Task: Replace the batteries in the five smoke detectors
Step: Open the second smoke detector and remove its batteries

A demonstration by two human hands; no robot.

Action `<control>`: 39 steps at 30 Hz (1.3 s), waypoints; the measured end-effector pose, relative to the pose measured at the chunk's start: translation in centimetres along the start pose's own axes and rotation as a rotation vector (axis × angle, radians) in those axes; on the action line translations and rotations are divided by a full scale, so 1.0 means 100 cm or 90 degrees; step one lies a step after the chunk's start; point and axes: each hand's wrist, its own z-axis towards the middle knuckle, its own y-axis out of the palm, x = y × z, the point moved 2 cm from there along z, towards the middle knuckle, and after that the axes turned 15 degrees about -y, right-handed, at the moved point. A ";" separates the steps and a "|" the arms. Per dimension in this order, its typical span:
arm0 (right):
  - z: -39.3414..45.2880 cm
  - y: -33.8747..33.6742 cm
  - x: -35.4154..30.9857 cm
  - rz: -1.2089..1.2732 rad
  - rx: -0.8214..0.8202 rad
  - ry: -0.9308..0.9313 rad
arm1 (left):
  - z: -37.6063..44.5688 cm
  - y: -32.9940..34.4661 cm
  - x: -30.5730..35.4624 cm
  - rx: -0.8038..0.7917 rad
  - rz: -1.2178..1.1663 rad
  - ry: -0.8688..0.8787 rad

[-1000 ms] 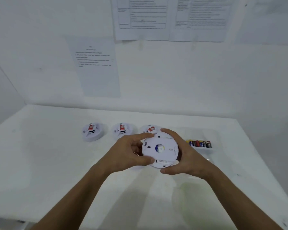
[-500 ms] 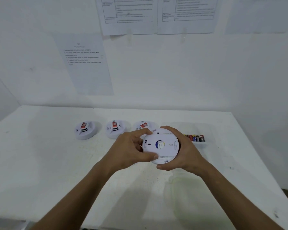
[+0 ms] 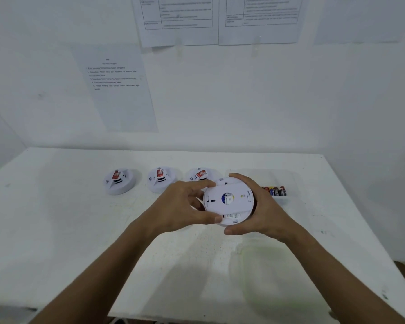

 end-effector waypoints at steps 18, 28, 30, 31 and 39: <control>-0.013 0.005 0.002 -0.053 -0.056 0.002 | 0.004 0.009 0.007 0.036 0.350 0.100; -0.014 0.008 0.005 -0.062 -0.066 0.016 | 0.003 0.008 0.001 0.049 0.374 0.108; -0.014 0.007 0.005 -0.043 -0.072 0.022 | 0.004 0.008 -0.002 0.043 0.357 0.097; -0.014 0.006 0.005 -0.026 -0.074 0.027 | 0.006 0.008 -0.004 0.044 0.336 0.093; -0.012 0.008 -0.001 0.009 -0.082 0.032 | 0.004 0.012 -0.013 0.078 0.243 0.091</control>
